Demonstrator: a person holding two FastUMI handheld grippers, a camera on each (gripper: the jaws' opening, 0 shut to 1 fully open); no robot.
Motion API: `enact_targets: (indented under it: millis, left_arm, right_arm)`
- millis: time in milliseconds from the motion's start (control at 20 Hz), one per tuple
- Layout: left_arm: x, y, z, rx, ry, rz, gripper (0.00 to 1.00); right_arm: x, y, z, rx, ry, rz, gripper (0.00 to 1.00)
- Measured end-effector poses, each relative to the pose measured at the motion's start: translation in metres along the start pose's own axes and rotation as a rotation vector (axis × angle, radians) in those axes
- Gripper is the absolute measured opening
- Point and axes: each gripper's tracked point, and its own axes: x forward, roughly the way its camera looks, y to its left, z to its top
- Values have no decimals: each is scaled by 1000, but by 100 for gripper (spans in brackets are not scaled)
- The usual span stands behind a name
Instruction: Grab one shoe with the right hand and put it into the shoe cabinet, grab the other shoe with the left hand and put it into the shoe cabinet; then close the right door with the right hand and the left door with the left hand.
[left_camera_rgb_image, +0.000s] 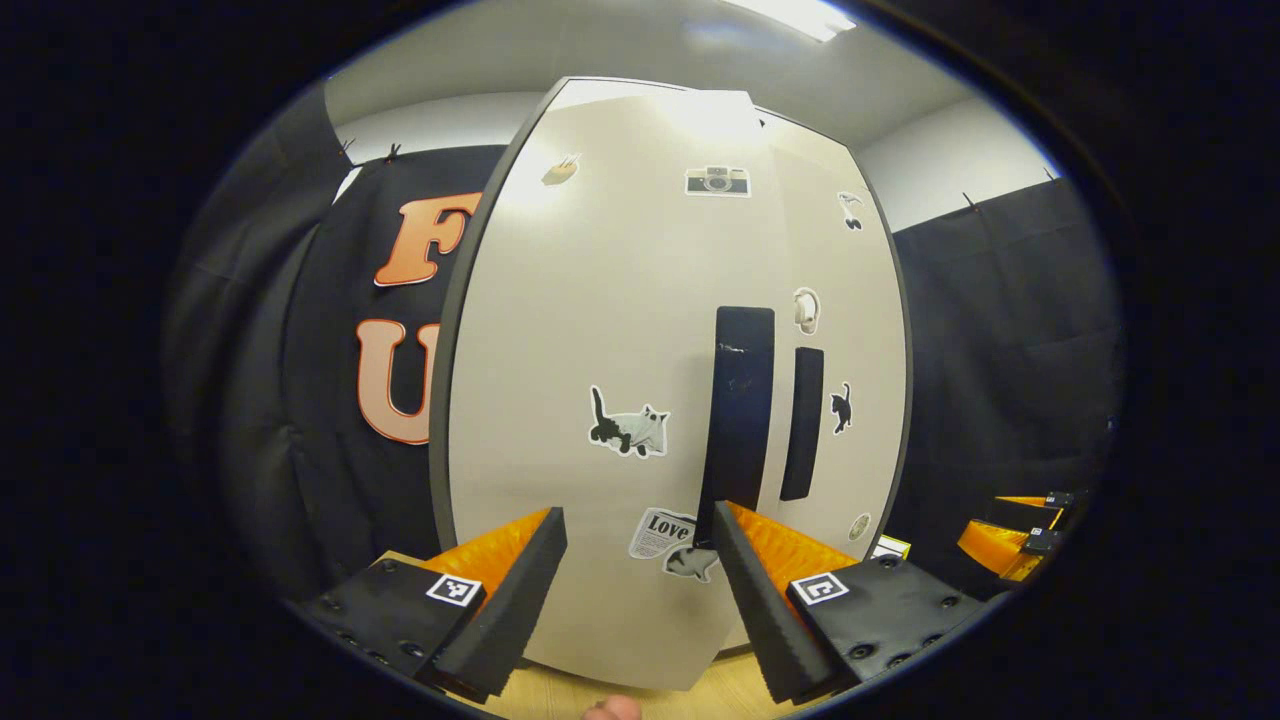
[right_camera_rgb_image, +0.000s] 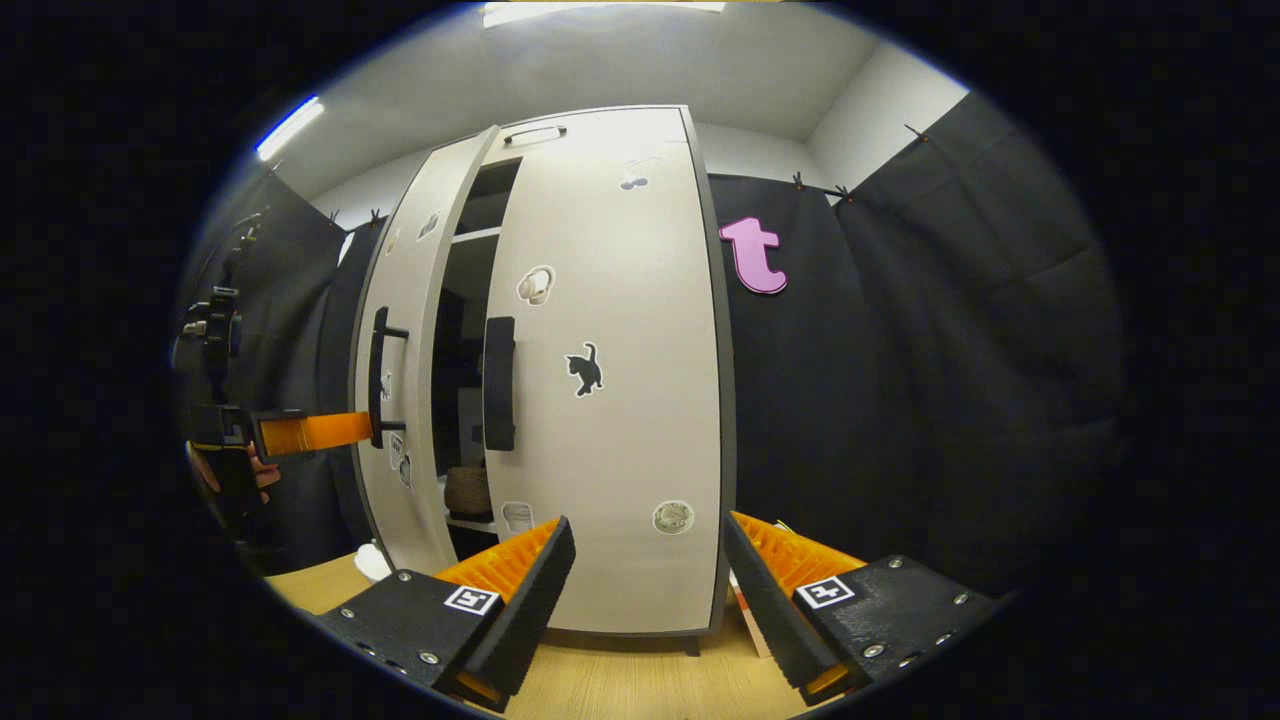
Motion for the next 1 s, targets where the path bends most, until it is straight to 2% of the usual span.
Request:
enact_targets:
  millis: [550,600,700,800,1000]
  left_arm:
    - [36,-10,-10,-3,13,1,96]
    - [35,-10,-10,-7,12,3,99]
    - [35,-10,-10,-21,11,7,94]
    - [31,-8,-10,-32,12,21,97]
    - [15,1,1,-18,-23,41,96]
  right_arm:
    - [7,-8,-1,3,7,-8,92]
    - [7,-8,-3,3,12,-7,92]
    - [6,-6,-4,-1,17,-3,92]
    - [6,-4,-4,-5,15,4,92]
    - [5,2,-2,4,12,22,92]
